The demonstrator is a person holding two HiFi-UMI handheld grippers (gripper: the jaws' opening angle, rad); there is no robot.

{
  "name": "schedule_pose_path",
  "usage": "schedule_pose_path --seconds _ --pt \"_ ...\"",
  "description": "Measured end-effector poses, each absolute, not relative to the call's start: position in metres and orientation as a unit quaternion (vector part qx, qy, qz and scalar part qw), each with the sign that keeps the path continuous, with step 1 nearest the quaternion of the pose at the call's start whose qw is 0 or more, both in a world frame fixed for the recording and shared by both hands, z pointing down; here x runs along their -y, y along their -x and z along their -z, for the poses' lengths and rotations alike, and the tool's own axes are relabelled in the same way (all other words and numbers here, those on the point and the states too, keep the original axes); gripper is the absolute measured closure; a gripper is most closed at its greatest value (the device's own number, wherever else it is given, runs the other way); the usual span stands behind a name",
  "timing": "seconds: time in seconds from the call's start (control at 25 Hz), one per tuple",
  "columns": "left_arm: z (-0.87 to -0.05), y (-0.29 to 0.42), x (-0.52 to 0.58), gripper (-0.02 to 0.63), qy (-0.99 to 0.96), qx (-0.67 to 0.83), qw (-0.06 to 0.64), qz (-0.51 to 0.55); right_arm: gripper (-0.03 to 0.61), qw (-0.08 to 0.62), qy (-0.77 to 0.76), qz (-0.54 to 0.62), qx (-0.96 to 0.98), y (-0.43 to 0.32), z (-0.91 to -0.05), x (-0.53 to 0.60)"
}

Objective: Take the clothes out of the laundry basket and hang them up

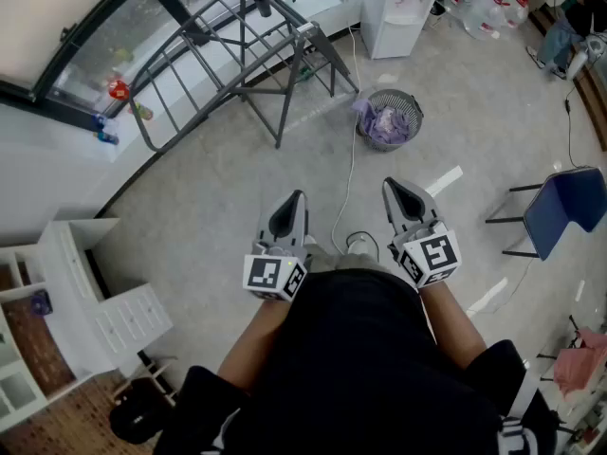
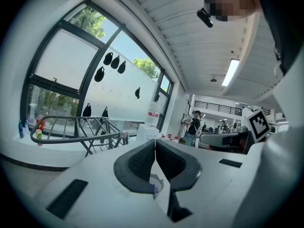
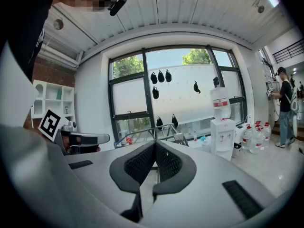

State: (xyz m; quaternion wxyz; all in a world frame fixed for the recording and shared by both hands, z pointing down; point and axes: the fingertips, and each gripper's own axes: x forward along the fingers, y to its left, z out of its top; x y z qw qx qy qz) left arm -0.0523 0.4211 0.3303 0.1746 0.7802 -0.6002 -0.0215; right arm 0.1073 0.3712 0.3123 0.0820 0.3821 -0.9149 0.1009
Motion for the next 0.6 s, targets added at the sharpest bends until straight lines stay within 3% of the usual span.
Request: schedule_pose_path --seconds 0.6 --pt "-0.336 0.108 -0.427 0.606 -0.807 0.561 0.184 0.033 0.58 0.105 -0.416 -0.119 0.895 -0.05 -0.319 -0.383"
